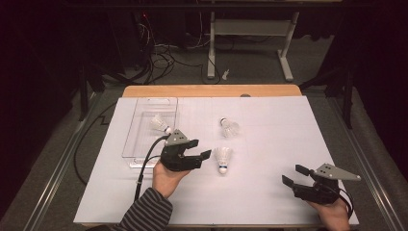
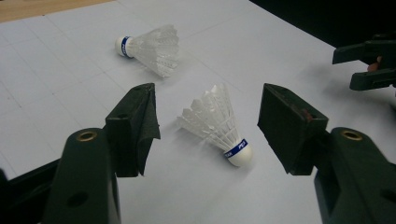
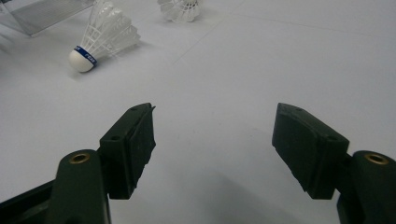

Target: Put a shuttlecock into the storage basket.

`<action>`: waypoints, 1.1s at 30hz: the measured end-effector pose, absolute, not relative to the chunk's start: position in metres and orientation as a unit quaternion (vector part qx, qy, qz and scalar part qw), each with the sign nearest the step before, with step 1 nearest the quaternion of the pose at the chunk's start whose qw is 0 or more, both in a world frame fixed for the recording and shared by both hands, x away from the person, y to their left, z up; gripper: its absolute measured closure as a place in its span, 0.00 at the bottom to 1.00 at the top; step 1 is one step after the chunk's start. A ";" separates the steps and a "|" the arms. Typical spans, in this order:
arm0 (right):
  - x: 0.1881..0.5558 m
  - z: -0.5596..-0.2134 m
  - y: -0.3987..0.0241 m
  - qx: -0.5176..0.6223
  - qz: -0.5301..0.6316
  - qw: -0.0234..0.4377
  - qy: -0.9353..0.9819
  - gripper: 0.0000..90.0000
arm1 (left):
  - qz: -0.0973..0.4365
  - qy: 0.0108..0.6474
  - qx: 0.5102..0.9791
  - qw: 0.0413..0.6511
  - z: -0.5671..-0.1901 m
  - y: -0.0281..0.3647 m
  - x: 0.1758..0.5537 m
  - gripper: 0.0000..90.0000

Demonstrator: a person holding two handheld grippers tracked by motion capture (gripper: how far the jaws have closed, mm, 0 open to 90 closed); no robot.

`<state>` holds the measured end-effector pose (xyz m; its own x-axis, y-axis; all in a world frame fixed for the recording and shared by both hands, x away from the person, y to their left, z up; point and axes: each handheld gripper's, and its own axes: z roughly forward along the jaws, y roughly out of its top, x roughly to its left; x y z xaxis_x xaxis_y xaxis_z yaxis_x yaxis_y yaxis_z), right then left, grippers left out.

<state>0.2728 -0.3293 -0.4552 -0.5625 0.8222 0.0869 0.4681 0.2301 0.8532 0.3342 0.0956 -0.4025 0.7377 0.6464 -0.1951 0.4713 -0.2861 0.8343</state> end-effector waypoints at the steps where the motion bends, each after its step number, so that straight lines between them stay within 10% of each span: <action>1: 0.273 -0.455 -0.329 0.424 0.452 0.196 0.759 0.34 | 0.091 0.351 0.797 0.483 -0.402 0.095 0.335 0.42; 33: 0.273 -0.455 -0.329 0.424 0.453 0.195 0.760 0.34 | 0.067 0.347 0.799 0.486 -0.399 0.072 0.355 0.41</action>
